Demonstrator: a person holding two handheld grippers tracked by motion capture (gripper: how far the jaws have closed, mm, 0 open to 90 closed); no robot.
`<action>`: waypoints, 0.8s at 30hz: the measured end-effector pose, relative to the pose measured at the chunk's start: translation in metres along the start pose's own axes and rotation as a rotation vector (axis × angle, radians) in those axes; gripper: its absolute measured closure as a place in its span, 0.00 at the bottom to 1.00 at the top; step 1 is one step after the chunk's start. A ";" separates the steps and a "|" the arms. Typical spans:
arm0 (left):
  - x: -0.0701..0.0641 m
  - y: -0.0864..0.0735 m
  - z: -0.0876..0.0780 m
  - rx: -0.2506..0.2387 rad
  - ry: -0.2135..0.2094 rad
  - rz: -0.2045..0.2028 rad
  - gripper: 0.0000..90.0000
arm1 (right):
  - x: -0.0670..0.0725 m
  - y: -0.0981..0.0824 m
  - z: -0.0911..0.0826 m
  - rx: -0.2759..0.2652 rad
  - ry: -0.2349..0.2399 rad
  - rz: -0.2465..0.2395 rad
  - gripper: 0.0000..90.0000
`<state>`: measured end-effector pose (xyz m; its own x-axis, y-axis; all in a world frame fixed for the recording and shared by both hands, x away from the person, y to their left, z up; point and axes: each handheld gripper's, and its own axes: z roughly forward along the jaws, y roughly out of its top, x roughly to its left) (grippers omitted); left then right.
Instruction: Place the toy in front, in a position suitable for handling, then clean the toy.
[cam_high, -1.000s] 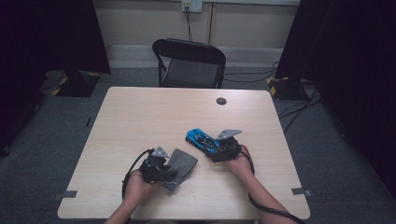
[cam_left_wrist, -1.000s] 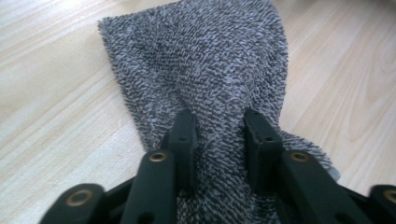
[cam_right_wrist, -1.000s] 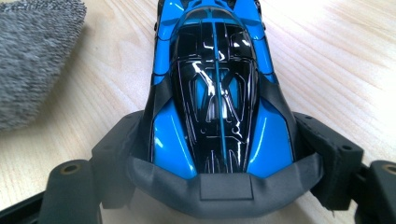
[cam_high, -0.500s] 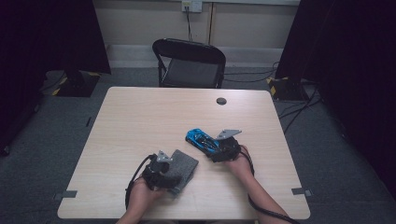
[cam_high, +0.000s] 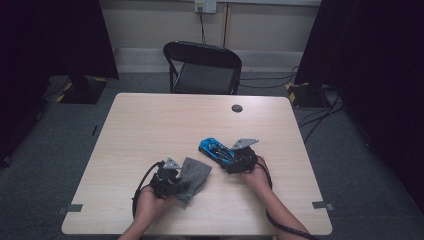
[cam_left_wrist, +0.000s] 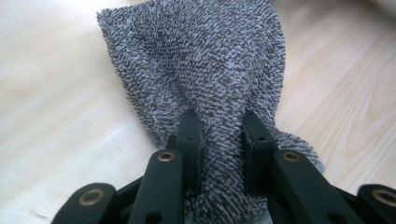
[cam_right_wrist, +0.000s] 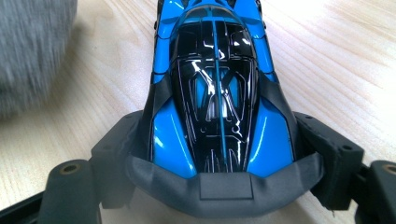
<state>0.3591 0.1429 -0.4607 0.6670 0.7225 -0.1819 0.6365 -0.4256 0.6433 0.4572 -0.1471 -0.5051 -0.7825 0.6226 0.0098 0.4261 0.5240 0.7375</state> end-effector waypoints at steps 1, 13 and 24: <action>0.002 0.003 -0.002 -0.003 0.008 0.008 0.81 | 0.000 0.000 0.000 -0.001 0.000 -0.001 0.26; 0.005 0.025 -0.005 -0.041 0.012 0.056 0.81 | 0.000 0.000 0.000 0.000 0.000 0.000 0.26; 0.002 0.050 0.015 -0.029 -0.001 0.102 0.81 | 0.000 0.000 0.000 0.000 -0.001 -0.001 0.26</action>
<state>0.3985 0.1146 -0.4402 0.7280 0.6759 -0.1149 0.5537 -0.4808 0.6799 0.4571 -0.1470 -0.5051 -0.7824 0.6227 0.0089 0.4257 0.5243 0.7375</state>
